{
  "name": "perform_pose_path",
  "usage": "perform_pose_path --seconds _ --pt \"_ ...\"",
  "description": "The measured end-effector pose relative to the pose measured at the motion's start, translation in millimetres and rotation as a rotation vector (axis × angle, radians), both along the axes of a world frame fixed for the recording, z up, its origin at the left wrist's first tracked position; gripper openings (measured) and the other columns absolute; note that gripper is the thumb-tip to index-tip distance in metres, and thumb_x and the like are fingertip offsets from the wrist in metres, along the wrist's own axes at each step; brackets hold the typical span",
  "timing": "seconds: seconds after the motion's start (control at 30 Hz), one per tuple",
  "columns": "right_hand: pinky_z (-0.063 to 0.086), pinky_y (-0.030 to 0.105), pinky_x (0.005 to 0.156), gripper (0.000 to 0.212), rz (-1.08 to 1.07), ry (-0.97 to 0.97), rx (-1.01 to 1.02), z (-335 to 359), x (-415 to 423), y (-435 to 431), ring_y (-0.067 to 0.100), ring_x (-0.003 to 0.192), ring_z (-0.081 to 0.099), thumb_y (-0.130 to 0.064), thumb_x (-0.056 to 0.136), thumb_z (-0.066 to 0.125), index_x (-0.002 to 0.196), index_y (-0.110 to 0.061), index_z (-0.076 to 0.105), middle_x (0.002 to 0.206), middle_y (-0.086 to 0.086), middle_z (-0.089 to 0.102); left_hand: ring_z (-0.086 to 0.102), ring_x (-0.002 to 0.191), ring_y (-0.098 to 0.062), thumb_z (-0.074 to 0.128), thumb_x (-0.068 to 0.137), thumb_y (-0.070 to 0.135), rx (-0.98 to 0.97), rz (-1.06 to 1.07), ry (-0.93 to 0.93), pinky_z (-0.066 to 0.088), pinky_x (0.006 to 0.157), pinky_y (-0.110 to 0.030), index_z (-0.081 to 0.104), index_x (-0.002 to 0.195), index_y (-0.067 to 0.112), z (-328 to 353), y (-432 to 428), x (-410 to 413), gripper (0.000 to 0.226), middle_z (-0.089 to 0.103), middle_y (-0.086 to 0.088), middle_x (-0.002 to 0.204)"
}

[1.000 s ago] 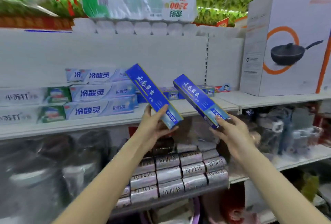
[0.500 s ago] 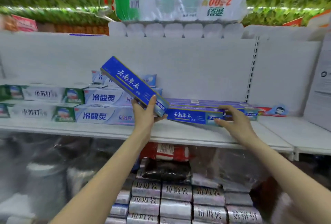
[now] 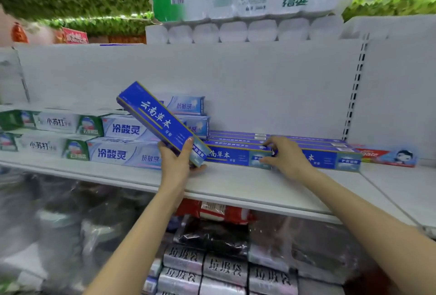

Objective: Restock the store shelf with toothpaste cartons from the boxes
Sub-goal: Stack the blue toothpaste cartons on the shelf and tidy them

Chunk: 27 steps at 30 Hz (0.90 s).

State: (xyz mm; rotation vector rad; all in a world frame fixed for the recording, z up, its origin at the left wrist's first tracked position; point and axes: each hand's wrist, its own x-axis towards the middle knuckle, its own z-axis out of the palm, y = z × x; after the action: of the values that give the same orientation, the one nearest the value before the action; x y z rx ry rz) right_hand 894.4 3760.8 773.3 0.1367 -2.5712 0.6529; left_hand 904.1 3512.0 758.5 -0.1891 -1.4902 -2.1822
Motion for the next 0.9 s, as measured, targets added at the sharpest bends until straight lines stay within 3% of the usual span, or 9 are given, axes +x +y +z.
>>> perform_pose_path --seconds 0.13,0.27,0.33,0.43,0.53,0.7,0.8,0.9 --pt "0.034 0.026 0.072 0.042 -0.020 0.049 -0.002 -5 -6 -1 0.015 0.086 0.049 -0.028 0.078 0.077 0.113 -0.018 0.057 0.100 -0.002 0.050 0.063 0.088 -0.018 0.055 0.096 0.011 -0.022 0.017 -0.026 0.057 0.048 -0.029 0.033 0.116 0.014 -1 -1 -3 0.031 0.056 -0.001 0.110" --pt "0.046 0.032 0.080 0.037 -0.014 0.049 -0.085 -7 -2 1 0.021 0.087 0.056 -0.021 0.081 0.074 0.112 -0.017 0.054 0.113 0.001 0.044 0.062 0.107 -0.032 0.057 0.095 0.013 -0.016 0.012 -0.039 0.058 0.072 -0.055 0.034 0.116 0.015 -2 -2 -5 0.032 0.056 0.005 0.103" --pt "0.048 0.035 0.082 0.030 -0.015 0.048 -0.132 -3 4 5 0.021 0.086 0.058 -0.019 0.083 0.071 0.109 -0.016 0.056 0.114 0.005 0.047 0.061 0.111 -0.035 0.058 0.094 0.014 -0.021 -0.006 -0.051 0.053 0.081 -0.061 0.035 0.117 0.015 0 -1 -3 0.032 0.057 0.005 0.104" --pt "0.054 0.041 0.074 0.014 0.015 0.134 -0.183 8 27 7 0.022 0.080 0.059 -0.018 0.088 0.065 0.101 -0.016 0.062 0.101 0.003 0.055 0.065 0.092 -0.024 0.058 0.094 0.011 -0.011 -0.052 -0.070 0.060 0.056 -0.044 0.036 0.117 0.014 8 1 6 0.032 0.056 0.000 0.108" --pt "0.056 0.029 0.056 0.007 0.168 0.044 -0.401 17 61 2 0.014 0.075 0.063 -0.021 0.092 0.061 0.095 -0.017 0.065 0.095 0.002 0.065 0.064 0.086 -0.016 0.058 0.093 0.008 -0.011 -0.119 -0.063 0.056 0.045 -0.031 0.039 0.117 0.016 14 16 17 0.032 0.058 -0.001 0.107" --pt "0.059 0.036 0.069 0.035 0.359 -0.257 -0.742 21 99 3 0.020 0.099 0.067 -0.042 0.088 0.056 0.119 -0.024 0.058 0.113 -0.002 0.064 0.067 0.098 -0.035 0.056 0.095 0.028 -0.024 -0.446 -0.105 0.059 0.067 -0.052 0.044 0.126 0.014 27 83 46 0.036 0.063 -0.014 0.122" --pt "0.059 0.035 0.064 0.031 0.384 -0.186 -0.830 22 109 14 0.023 0.084 0.072 -0.036 0.088 0.057 0.115 -0.020 0.061 0.104 0.002 0.072 0.063 0.109 -0.039 0.054 0.096 0.035 -0.039 -0.533 -0.145 0.050 0.091 -0.059 0.047 0.125 0.011 34 127 56 0.038 0.064 -0.015 0.122" --pt "0.059 0.029 0.059 0.036 0.339 -0.094 -0.770 20 118 40 0.021 0.070 0.069 -0.039 0.078 0.068 0.107 -0.017 0.067 0.092 0.007 0.074 0.062 0.112 -0.035 0.053 0.097 0.036 -0.082 -0.603 -0.139 0.048 0.095 -0.059 0.049 0.116 0.018 34 161 63 0.027 0.065 -0.012 0.122"
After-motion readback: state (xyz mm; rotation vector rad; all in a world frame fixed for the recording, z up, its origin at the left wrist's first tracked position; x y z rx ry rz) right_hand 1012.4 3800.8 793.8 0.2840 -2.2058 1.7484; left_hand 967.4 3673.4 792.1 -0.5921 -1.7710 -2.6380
